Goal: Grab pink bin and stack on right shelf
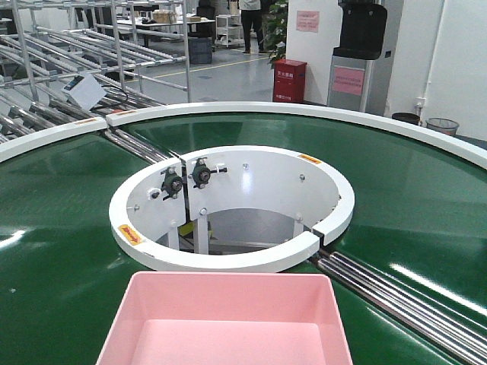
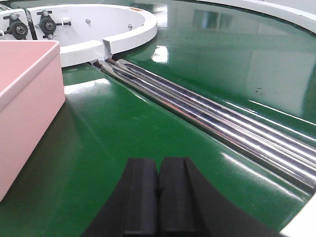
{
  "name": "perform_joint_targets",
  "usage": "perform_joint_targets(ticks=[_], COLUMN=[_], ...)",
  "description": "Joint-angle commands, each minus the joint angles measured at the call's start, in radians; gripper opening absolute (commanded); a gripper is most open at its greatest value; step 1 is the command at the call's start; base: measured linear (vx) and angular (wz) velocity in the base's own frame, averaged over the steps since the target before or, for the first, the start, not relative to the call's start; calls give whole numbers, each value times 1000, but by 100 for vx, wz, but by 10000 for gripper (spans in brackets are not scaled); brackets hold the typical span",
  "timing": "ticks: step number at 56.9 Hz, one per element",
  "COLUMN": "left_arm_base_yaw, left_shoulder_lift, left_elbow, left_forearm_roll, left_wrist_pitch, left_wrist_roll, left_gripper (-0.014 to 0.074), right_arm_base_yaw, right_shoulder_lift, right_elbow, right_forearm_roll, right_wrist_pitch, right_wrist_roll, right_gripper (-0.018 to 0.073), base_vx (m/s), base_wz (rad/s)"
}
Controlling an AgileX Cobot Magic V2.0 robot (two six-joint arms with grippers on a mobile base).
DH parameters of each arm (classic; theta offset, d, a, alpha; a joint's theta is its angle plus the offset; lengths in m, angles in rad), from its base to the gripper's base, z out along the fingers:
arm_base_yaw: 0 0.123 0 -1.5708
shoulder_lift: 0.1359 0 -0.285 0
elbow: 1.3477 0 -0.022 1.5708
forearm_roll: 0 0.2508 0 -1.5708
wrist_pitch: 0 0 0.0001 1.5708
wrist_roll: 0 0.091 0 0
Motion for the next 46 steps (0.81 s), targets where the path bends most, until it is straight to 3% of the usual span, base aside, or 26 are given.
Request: perform_joint_targets(ticks=[1,28,36,46], left_arm_base_yaw=[4,4,4,4], left_shoulder_lift=[17,17,17,17], left_elbow=[9,9,9,9], left_forearm_roll=[-6,-6,-6,-6], left_wrist_pitch=[-88,-96,-107,-125], left_wrist_roll=[-2,-2,-2,-2], left_gripper=[-5,-5,-5,-5], right_arm_base_yaw=[-4,-4,-4,-4], right_shoulder_lift=[-8,-8,-8,-8], right_elbow=[0,0,0,0], right_forearm_roll=[-15,-16,-108,-116], right_wrist_pitch=[-86,-86,-83,-83], right_wrist_roll=[-7,-7,-74,-73], right_gripper=[-11,-11,-12,-12], base_vx=[0,0,0,0], base_wz=[0,0,0,0])
